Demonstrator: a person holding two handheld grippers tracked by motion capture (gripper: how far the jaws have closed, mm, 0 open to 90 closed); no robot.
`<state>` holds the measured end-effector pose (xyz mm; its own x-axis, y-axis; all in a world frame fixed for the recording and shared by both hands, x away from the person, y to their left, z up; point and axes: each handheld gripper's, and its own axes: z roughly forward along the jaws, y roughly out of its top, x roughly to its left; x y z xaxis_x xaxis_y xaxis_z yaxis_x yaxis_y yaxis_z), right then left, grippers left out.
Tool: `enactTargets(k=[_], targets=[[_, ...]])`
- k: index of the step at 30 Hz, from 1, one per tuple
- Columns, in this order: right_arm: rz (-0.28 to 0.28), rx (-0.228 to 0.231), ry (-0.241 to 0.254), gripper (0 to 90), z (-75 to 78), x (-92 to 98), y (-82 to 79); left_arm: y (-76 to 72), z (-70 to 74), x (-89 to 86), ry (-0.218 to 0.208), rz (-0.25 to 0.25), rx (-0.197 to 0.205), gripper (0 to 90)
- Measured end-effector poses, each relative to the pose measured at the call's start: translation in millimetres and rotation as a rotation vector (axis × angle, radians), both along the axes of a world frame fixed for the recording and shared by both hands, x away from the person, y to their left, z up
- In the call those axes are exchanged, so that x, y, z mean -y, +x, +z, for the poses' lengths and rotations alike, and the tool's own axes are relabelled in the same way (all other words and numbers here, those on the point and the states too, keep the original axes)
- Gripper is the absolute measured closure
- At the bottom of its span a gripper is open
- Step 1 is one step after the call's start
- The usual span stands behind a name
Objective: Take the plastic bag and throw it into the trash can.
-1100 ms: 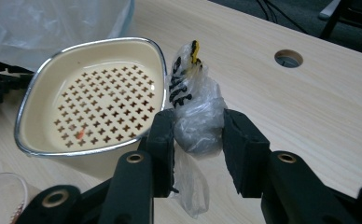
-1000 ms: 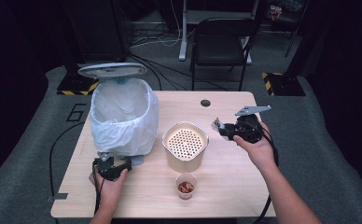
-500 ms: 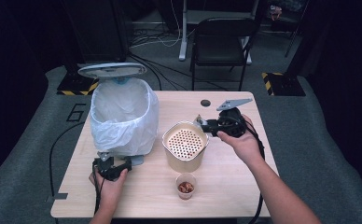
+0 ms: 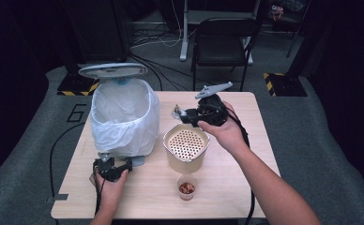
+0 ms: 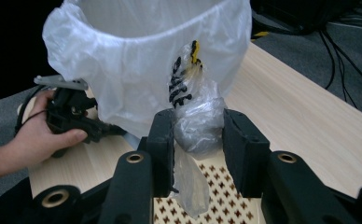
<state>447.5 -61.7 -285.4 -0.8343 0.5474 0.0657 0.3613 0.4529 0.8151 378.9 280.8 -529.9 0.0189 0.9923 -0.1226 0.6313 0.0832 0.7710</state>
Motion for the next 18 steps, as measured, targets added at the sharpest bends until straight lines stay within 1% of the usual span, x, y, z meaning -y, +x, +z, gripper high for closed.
enactTargets(k=[2, 3, 6, 7, 10, 12, 13, 14, 18], targets=[[0.015, 0.001, -0.003, 64.8, 6.7, -8.6, 2.7, 0.0, 0.0, 0.0, -0.001, 0.000, 0.000, 15.2], [0.024, 0.008, -0.008, 64.8, 10.8, -15.8, 4.9, -0.2, 0.0, 0.2, -0.004, -0.001, -0.004, 15.3], [0.026, 0.011, -0.010, 64.8, 12.8, -19.8, 5.9, 0.0, 0.0, 0.1, -0.001, 0.001, 0.001, 15.3], [0.038, 0.018, -0.011, 64.7, 15.6, -28.7, 8.5, 0.0, 0.0, 0.0, -0.001, 0.001, 0.000, 15.3], [0.052, 0.018, -0.014, 64.7, 16.7, -39.7, 10.4, 0.0, 0.0, 0.1, 0.001, 0.001, 0.000, 15.2], [0.056, 0.010, -0.010, 64.7, 16.6, -47.0, 11.4, -0.1, 0.0, -0.1, 0.001, -0.001, -0.001, 15.3], [0.062, 0.012, -0.009, 64.7, 16.6, -49.1, 12.2, -0.6, 0.0, 0.6, -0.013, -0.002, -0.014, 15.2], [0.063, 0.009, -0.006, 64.7, 16.8, -51.9, 12.5, -0.2, 0.0, 0.2, -0.004, -0.002, -0.004, 15.3], [0.073, 0.004, 0.009, 64.7, 18.1, -62.8, 15.9, -0.2, 0.1, 0.2, -0.002, -0.001, -0.005, 15.3]])
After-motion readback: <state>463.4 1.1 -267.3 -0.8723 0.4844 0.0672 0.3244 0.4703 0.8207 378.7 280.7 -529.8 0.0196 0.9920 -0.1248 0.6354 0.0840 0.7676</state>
